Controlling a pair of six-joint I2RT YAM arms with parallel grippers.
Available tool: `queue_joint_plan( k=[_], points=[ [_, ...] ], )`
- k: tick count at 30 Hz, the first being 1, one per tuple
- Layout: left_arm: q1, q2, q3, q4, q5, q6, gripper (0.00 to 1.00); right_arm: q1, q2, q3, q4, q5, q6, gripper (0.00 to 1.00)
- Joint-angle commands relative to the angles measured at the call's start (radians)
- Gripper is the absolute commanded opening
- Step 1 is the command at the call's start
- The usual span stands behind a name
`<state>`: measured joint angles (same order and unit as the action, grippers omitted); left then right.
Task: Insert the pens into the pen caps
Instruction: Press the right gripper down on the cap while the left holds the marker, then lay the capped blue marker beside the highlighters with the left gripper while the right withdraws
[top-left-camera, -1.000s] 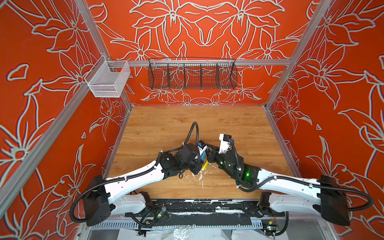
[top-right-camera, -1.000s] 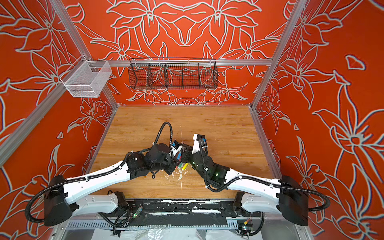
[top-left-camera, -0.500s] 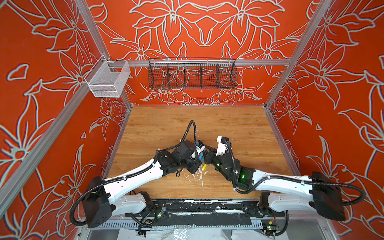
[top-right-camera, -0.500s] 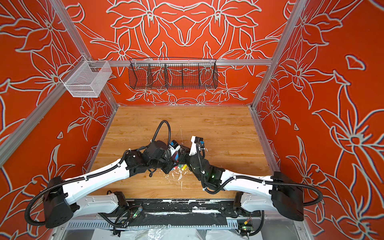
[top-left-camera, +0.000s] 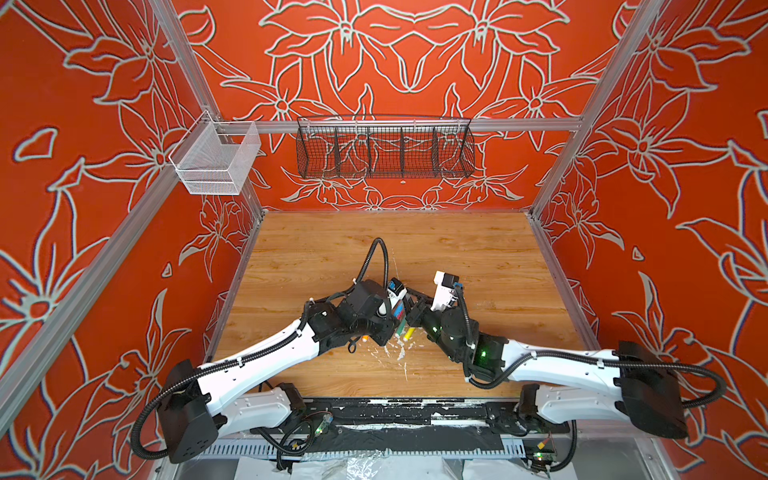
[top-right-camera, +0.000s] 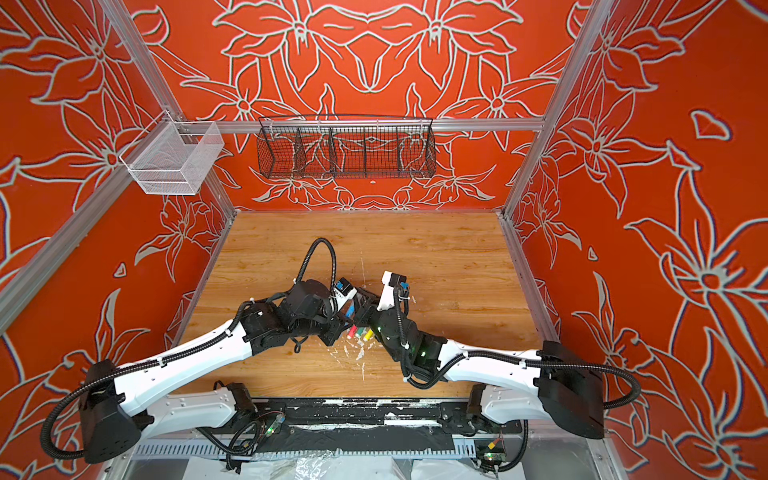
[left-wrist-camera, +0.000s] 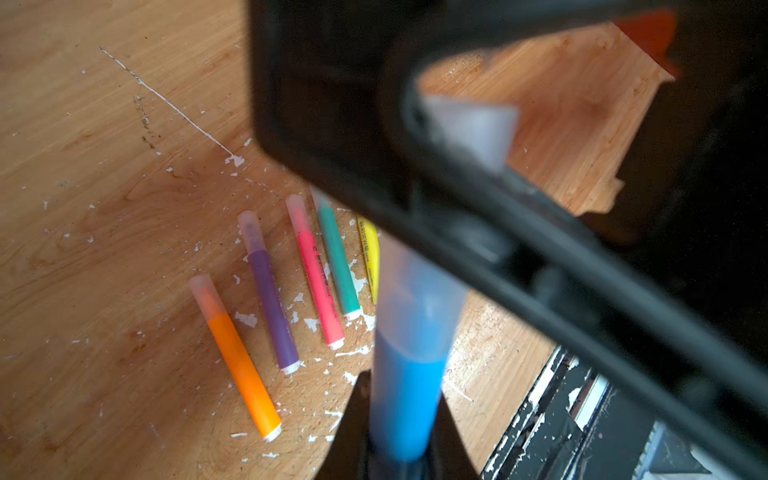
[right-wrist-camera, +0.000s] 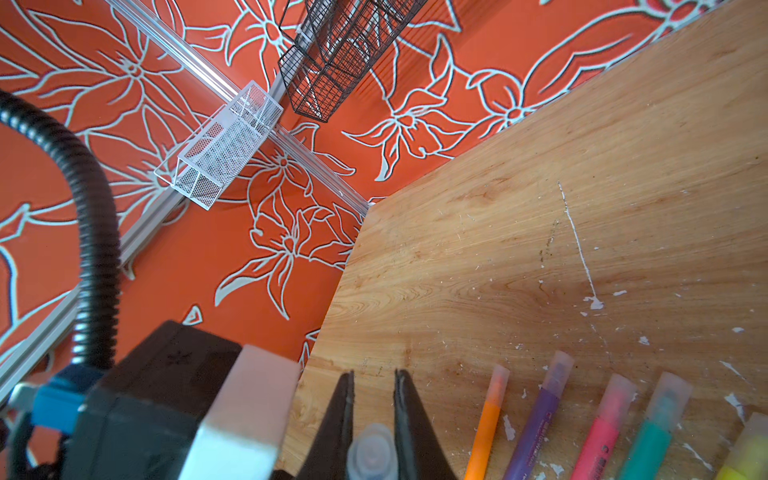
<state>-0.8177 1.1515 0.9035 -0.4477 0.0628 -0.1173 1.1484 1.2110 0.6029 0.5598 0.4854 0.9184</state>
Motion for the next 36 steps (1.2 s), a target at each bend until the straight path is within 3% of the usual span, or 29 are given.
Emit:
queue_joint_plan(
  k=[1, 4, 7, 13, 16, 21, 27, 36],
  points=[
    [0.109, -0.034, 0.075, 0.450, -0.240, -0.111, 0.00, 0.100, -0.022, -0.042, -0.314, -0.174, 0.005, 0.00],
    [0.109, -0.047, -0.008, 0.424, -0.198, -0.132, 0.00, 0.050, -0.064, 0.012, -0.400, -0.171, -0.040, 0.14],
    [0.109, -0.064, -0.092, 0.369, -0.182, -0.171, 0.00, -0.015, -0.091, 0.082, -0.489, -0.186, -0.102, 0.40],
    [0.111, -0.064, -0.190, 0.177, -0.297, -0.244, 0.00, -0.116, -0.183, 0.156, -0.659, -0.124, -0.191, 0.75],
    [0.138, -0.043, -0.233, 0.142, -0.333, -0.278, 0.00, -0.153, -0.239, 0.154, -0.720, -0.090, -0.210, 0.96],
    [0.206, 0.018, -0.274, 0.133, -0.287, -0.343, 0.00, -0.183, -0.325, 0.133, -0.825, -0.007, -0.220, 0.97],
    [0.219, 0.132, -0.272, 0.126, -0.283, -0.420, 0.00, -0.193, -0.423, 0.082, -0.859, 0.055, -0.235, 0.97],
    [0.220, 0.220, -0.255, 0.092, -0.287, -0.466, 0.00, -0.194, -0.414, 0.068, -0.821, 0.121, -0.367, 0.98]
  ],
)
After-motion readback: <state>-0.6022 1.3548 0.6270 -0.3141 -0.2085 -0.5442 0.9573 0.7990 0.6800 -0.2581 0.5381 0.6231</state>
